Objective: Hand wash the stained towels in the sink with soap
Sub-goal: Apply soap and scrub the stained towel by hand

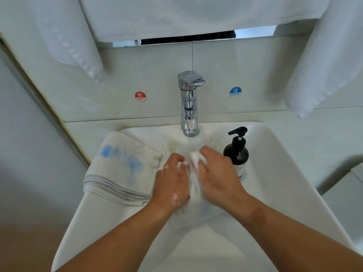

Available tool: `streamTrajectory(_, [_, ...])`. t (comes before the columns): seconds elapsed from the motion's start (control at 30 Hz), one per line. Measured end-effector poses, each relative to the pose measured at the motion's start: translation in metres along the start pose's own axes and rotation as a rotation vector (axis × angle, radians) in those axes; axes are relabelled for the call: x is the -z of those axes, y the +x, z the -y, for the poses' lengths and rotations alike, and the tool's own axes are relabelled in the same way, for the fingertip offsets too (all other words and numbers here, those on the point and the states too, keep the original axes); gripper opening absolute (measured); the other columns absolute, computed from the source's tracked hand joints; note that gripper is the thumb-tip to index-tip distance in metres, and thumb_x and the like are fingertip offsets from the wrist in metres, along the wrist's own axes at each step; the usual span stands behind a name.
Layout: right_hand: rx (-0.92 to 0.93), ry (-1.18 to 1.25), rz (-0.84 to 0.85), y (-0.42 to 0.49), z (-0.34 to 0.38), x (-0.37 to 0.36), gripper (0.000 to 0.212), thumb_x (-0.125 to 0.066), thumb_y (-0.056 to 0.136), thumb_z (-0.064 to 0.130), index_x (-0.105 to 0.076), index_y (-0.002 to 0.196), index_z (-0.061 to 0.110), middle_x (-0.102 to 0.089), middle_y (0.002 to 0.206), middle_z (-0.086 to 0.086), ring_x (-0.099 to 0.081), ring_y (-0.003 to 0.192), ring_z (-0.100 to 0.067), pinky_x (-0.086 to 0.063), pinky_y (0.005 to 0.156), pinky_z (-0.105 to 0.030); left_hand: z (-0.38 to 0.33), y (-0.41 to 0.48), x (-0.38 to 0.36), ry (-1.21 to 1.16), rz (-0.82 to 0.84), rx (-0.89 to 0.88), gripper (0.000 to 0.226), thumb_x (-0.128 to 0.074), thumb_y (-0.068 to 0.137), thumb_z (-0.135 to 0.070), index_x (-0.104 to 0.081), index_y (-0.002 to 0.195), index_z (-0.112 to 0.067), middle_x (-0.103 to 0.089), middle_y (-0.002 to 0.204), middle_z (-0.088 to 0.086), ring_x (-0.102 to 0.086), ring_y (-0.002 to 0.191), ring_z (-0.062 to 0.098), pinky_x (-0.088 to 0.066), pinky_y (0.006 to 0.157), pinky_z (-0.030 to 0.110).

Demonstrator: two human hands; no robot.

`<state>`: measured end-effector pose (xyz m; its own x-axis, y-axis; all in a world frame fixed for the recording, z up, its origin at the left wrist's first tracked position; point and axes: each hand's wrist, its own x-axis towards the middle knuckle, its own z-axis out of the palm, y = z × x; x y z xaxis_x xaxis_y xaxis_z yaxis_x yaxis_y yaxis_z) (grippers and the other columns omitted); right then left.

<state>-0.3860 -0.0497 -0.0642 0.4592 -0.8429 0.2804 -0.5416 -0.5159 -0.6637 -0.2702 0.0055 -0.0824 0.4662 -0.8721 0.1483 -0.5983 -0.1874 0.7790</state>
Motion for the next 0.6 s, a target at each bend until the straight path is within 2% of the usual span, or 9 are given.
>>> streamTrajectory(0.07, [-0.128, -0.001, -0.039, 0.012, -0.005, 0.004, 0.009, -0.043, 0.101, 0.017, -0.048, 0.093, 0.015, -0.051, 0.082, 0.000, -0.051, 0.082, -0.028, -0.031, 0.067, -0.033, -0.007, -0.009, 0.000, -0.069, 0.033, -0.123, 0.019, -0.040, 0.101, -0.038, -0.057, 0.107, -0.031, -0.069, 0.090, -0.012, -0.064, 0.085, 0.006, -0.046, 0.073, 0.025])
streamTrajectory(0.17, [-0.226, -0.068, -0.001, 0.016, -0.017, 0.012, 0.014, -0.039, 0.103, 0.021, -0.042, 0.090, 0.015, -0.052, 0.084, -0.006, -0.050, 0.084, -0.029, -0.033, 0.066, -0.034, -0.024, -0.015, 0.001, -0.227, -0.037, -0.201, 0.018, -0.044, 0.095, -0.040, -0.056, 0.108, -0.034, -0.064, 0.098, -0.025, -0.061, 0.090, -0.003, -0.045, 0.075, 0.014])
streamTrajectory(0.3, [-0.041, -0.061, 0.132, -0.003, -0.008, 0.009, 0.016, -0.044, 0.100, 0.018, -0.041, 0.084, 0.020, -0.058, 0.084, -0.007, -0.054, 0.081, -0.031, -0.032, 0.066, -0.036, -0.020, 0.000, 0.001, -0.191, -0.164, -0.071, 0.014, -0.048, 0.103, -0.031, -0.055, 0.115, -0.028, -0.064, 0.098, -0.015, -0.061, 0.095, 0.005, -0.039, 0.072, 0.014])
streamTrajectory(0.37, [0.030, 0.032, 0.056, -0.005, 0.001, 0.005, 0.020, -0.047, 0.099, 0.015, -0.042, 0.081, 0.021, -0.056, 0.078, -0.002, -0.054, 0.077, -0.029, -0.035, 0.066, -0.037, -0.008, 0.004, 0.002, -0.078, -0.114, 0.029, 0.014, -0.047, 0.105, -0.026, -0.053, 0.117, -0.024, -0.063, 0.101, -0.007, -0.061, 0.098, 0.019, -0.033, 0.069, 0.019])
streamTrajectory(0.43, [-0.004, 0.080, -0.039, 0.001, 0.003, 0.004, 0.017, -0.048, 0.099, 0.013, -0.045, 0.084, 0.018, -0.054, 0.076, 0.001, -0.054, 0.075, -0.028, -0.036, 0.066, -0.037, -0.002, -0.002, 0.002, 0.017, 0.015, -0.011, 0.015, -0.043, 0.106, -0.025, -0.053, 0.117, -0.023, -0.066, 0.099, -0.002, -0.064, 0.095, 0.023, -0.035, 0.067, 0.023])
streamTrajectory(0.5, [-0.081, 0.058, -0.102, 0.009, -0.002, 0.006, 0.013, -0.046, 0.100, 0.015, -0.044, 0.088, 0.017, -0.052, 0.077, 0.000, -0.052, 0.076, -0.028, -0.028, 0.063, -0.035, -0.007, -0.010, 0.000, -0.002, 0.057, -0.148, 0.015, -0.043, 0.106, -0.024, -0.054, 0.115, -0.026, -0.067, 0.092, -0.010, -0.065, 0.087, 0.013, -0.041, 0.068, 0.022])
streamTrajectory(0.53, [-0.132, 0.045, -0.122, 0.012, -0.007, 0.009, 0.012, -0.044, 0.101, 0.016, -0.042, 0.089, 0.017, -0.052, 0.078, -0.001, -0.050, 0.076, -0.027, -0.026, 0.062, -0.033, -0.011, -0.012, 0.001, -0.063, 0.038, -0.180, 0.013, -0.045, 0.105, -0.025, -0.055, 0.114, -0.028, -0.065, 0.089, -0.014, -0.062, 0.083, 0.005, -0.043, 0.069, 0.018])
streamTrajectory(0.6, [-0.193, 0.001, -0.105, 0.014, -0.016, 0.014, 0.013, -0.041, 0.102, 0.018, -0.041, 0.089, 0.016, -0.049, 0.077, -0.003, -0.048, 0.077, -0.028, -0.028, 0.064, -0.034, -0.019, -0.009, 0.003, -0.228, -0.017, -0.171, 0.014, -0.048, 0.100, -0.033, -0.056, 0.112, -0.032, -0.065, 0.090, -0.016, -0.061, 0.085, 0.000, -0.045, 0.072, 0.014])
